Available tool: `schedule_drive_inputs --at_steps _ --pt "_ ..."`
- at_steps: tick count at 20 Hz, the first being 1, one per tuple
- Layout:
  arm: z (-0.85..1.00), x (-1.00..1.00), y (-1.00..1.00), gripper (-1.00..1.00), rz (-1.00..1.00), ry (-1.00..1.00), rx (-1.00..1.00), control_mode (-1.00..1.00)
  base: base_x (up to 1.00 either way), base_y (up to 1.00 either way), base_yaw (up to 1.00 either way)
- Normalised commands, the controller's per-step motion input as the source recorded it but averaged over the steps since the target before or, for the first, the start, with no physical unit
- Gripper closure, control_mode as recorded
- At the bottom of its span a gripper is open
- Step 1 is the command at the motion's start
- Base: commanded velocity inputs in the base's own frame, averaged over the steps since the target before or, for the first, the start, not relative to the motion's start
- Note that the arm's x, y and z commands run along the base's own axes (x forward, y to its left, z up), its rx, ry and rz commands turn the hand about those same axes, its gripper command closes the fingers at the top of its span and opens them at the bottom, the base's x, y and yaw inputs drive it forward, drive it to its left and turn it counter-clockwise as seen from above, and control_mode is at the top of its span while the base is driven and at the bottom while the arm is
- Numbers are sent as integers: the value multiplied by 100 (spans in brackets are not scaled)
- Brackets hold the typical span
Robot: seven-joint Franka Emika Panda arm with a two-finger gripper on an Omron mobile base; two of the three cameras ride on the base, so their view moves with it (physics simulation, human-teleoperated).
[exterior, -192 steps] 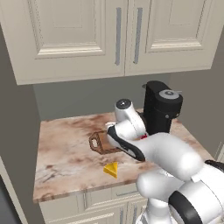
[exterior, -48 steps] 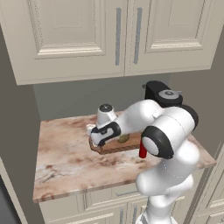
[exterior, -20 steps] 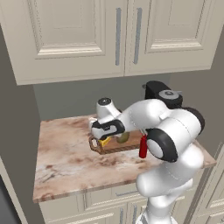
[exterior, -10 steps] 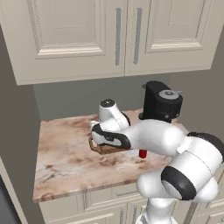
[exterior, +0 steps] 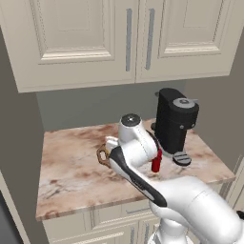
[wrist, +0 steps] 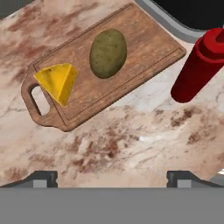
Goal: Retrieve the reheated potato from the microwave, then place the potato, cheese, and condiment on the cutting board.
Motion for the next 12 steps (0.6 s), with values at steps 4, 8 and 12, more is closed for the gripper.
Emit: schedule_drive_inputs --at_steps 4,8,12 --pt "76 -26 -48 -100 0 -1 0 -100 0 0 0" --pt "72 -13 -48 -100 0 0 0 -100 0 0 0" --pt "64 -27 -24 -100 0 0 0 -100 0 0 0"
